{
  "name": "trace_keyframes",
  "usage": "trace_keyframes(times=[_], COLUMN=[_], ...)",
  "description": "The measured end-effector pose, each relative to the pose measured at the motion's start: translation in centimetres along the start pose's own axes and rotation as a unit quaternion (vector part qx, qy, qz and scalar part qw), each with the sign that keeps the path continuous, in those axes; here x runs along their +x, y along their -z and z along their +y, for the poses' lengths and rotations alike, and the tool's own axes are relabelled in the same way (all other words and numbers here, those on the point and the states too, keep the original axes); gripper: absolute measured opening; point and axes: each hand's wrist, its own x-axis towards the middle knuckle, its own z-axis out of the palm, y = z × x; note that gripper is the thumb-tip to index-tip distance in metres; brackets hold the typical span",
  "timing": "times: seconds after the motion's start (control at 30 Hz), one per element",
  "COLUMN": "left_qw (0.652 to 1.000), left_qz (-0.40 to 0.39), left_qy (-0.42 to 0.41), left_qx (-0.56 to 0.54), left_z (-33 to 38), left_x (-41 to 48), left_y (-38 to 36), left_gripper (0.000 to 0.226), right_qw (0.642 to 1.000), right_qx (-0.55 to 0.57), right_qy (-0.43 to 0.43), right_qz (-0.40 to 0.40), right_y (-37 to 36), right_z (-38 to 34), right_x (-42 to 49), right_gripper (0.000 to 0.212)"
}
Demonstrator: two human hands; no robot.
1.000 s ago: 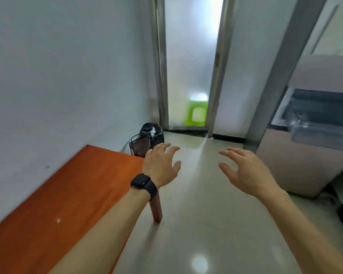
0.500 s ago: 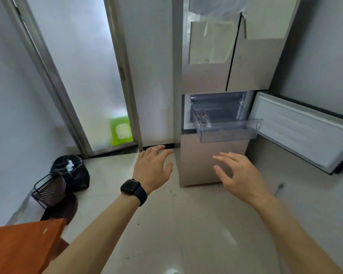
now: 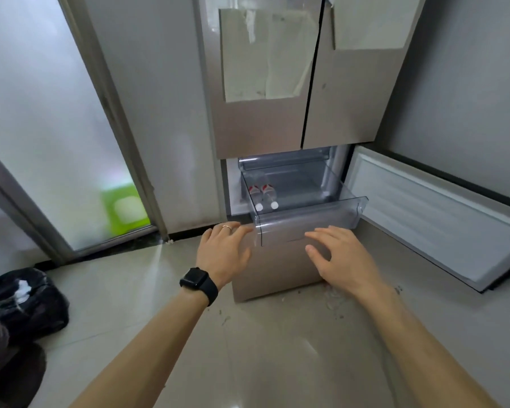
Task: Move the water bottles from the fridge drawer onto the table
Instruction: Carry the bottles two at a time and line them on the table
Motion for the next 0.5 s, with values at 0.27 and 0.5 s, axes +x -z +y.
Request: trace_keyframes(times=[0.27,0.5], left_qw=[0.998,0.989], left_qz=[-0.061,-0.112], left_qy=[-0.004,0.073], left_qx=[-0.016,-0.059], left_z=[1.3,2.3], left_x=[11.9,22.8], left_y=[-5.6,-12.4], left_gripper=[0.047,0.048], right_qw=[0.999,0.991], right_qx=[0.019,0.058], right_qy=[-0.017,0.02], right_qz=[-0.041,-0.12], right_y=[-3.9,-7.6], right_z=[7.5,14.0], right_x=[10.9,22.6], right_gripper=[0.043,0.042])
